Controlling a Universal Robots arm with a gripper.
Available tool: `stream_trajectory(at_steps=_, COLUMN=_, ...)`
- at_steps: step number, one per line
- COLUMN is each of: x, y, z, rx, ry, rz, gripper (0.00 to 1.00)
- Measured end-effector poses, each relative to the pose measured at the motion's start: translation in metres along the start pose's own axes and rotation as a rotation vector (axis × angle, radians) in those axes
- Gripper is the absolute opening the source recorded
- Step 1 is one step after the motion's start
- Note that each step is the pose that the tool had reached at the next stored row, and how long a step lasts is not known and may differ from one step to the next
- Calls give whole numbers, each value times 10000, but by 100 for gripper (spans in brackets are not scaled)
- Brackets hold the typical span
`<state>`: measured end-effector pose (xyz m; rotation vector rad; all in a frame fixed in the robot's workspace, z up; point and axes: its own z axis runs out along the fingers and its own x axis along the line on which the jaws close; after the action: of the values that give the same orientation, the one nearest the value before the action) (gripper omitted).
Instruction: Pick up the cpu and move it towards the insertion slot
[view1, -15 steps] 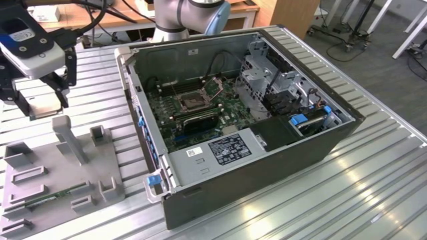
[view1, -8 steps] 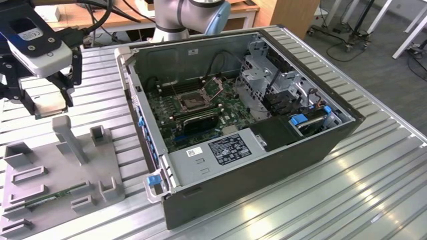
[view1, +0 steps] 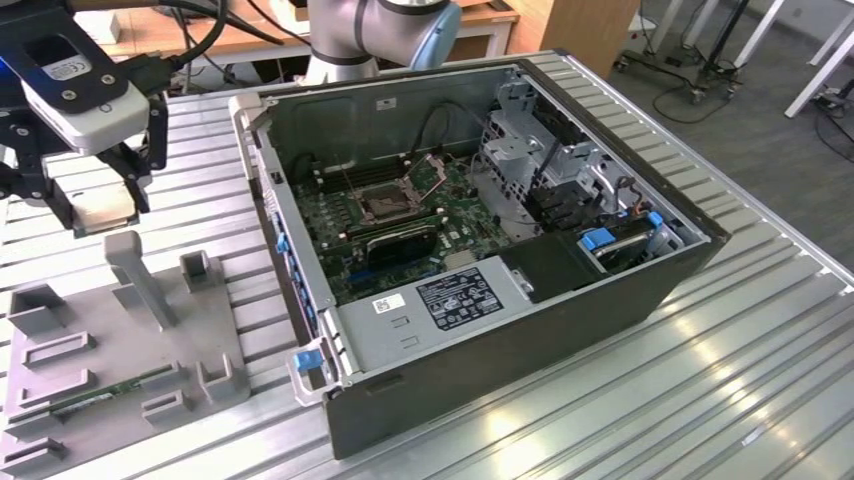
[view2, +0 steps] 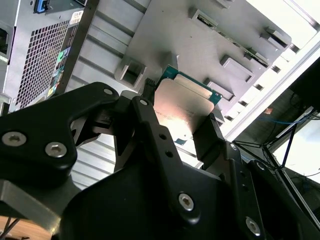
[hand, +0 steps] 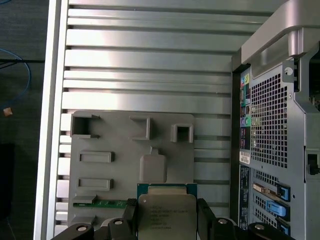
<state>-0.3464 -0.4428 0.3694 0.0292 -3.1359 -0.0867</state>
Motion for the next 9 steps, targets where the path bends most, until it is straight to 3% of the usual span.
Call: stream_trajectory(at_steps=9, x=-58, y=-1, z=0, rx=0, ry=-1, rz=0, gripper=55)
